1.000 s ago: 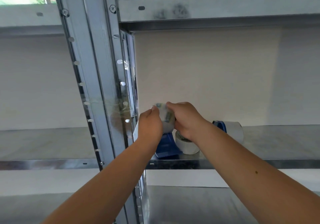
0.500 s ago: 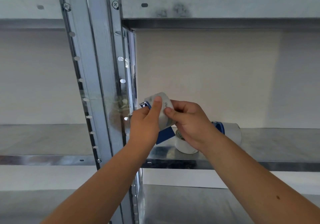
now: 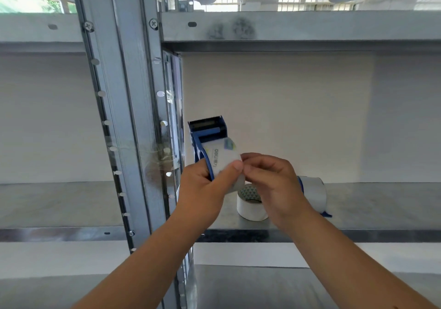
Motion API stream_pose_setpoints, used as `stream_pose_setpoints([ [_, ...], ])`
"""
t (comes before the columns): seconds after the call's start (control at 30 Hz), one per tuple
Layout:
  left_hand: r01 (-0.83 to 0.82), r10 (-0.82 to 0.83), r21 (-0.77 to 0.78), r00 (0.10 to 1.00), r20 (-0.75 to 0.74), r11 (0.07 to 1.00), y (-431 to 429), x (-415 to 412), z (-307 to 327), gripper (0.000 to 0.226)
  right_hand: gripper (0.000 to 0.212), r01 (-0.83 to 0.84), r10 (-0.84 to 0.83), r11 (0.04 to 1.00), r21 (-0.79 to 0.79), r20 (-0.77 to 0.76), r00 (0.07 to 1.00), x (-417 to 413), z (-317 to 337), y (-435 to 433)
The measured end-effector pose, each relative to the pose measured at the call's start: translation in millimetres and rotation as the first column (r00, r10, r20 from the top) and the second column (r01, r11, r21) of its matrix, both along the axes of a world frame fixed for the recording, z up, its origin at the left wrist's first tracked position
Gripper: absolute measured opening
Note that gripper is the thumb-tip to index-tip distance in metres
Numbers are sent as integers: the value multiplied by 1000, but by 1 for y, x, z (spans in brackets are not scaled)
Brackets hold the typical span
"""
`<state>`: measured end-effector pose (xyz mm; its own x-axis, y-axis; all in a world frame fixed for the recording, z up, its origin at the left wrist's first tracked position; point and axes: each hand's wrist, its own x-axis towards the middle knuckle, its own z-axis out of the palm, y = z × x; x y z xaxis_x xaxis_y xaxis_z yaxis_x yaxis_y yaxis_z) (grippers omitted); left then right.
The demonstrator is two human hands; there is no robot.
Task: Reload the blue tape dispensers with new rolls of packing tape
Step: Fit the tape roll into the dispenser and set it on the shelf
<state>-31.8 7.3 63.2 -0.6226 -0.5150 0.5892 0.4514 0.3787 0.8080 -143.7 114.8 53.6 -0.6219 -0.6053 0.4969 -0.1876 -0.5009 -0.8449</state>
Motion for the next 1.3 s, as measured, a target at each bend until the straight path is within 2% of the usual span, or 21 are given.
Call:
stream_pose_setpoints([
  [0.1, 1, 5, -140, 999, 42, 990, 4, 4, -6, 20, 21, 94, -94, 996, 1, 85, 992, -4, 13, 3],
  [0.2, 54, -45, -194, 998, 51, 979, 6, 7, -11, 3, 19, 108, -115, 985, 137, 40, 993, -6, 29, 5],
  [0.33, 65, -67, -319, 998, 6, 946, 7, 7, -17, 13, 14, 77, -86, 948, 307, 15, 996, -4, 48, 4],
  [0.43, 48, -42, -344, 999, 22, 938, 7, 6, -18, 16, 18, 59, -101, 935, 350, 102, 990, -4, 57, 4],
  [0.57, 54, -48, -366, 999, 23, 929, 6, 4, -19, 23, 9, 82, -148, 947, 311, 195, 970, -1, 59, 1],
  [0.63, 57, -51, -382, 998, 26, 922, 6, 3, -19, 20, 8, 131, -193, 943, 305, 182, 964, -2, 59, -1],
  [0.73, 56, -43, -422, 998, 40, 905, 7, 6, -17, 10, 8, 178, -236, 910, 376, 114, 965, -6, 60, 1],
  [0.9, 91, -73, -477, 996, 56, 874, 3, 4, -19, 16, 26, 96, -182, 854, 512, 122, 976, -2, 66, 3],
  [1.03, 85, -58, -497, 996, 69, 863, 4, 2, -22, 14, 7, 139, -213, 858, 495, 96, 972, 1, 68, 2],
  [1.13, 94, -74, -463, 995, 61, 881, 4, 2, -23, 16, 25, 205, -258, 876, 437, 63, 964, 1, 61, 1],
  [1.23, 105, -83, -424, 994, 70, 900, 8, 3, -23, 16, 13, 244, -290, 891, 383, 67, 955, 0, 57, 1],
  [1.3, 119, -86, -413, 992, 97, 903, 11, 5, -23, 16, 10, 248, -283, 873, 419, 21, 959, 0, 59, 1],
])
